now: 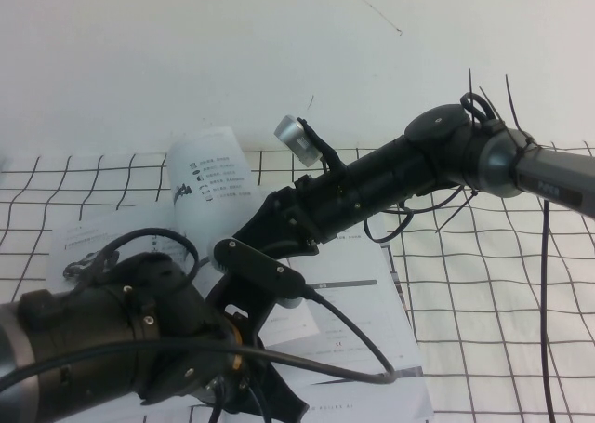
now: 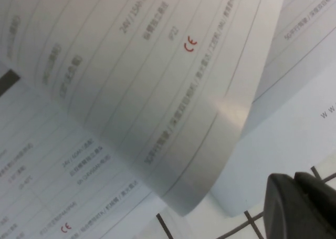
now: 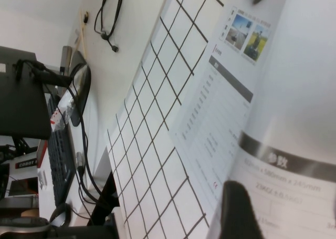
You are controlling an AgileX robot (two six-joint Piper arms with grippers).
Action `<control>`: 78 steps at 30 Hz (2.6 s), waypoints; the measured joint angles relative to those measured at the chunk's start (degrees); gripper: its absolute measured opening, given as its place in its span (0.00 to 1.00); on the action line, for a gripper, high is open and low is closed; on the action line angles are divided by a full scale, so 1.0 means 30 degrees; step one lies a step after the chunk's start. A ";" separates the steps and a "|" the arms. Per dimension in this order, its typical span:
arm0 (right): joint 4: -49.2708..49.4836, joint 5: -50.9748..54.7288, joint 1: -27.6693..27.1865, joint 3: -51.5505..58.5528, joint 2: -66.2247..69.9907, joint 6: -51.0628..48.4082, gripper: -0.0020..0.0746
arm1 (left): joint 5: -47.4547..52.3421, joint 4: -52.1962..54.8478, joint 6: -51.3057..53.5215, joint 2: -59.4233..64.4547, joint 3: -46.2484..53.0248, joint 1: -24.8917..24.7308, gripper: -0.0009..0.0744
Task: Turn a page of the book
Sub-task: Open the closed book
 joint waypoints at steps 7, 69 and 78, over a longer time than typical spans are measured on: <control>0.0000 0.0150 0.0000 0.0000 0.0000 0.0000 0.53 | -0.0119 0.2373 -0.2156 0.0661 0.0000 0.0000 0.01; -1.2809 0.1180 0.0548 -0.5945 0.1868 0.5153 0.03 | 0.2427 0.8319 -1.2358 -0.0222 0.0000 -0.0030 0.01; -1.2809 0.1180 0.0874 -0.5945 0.2059 0.4518 0.03 | 0.3442 0.8869 -1.3452 -0.2223 0.0000 -0.0030 0.01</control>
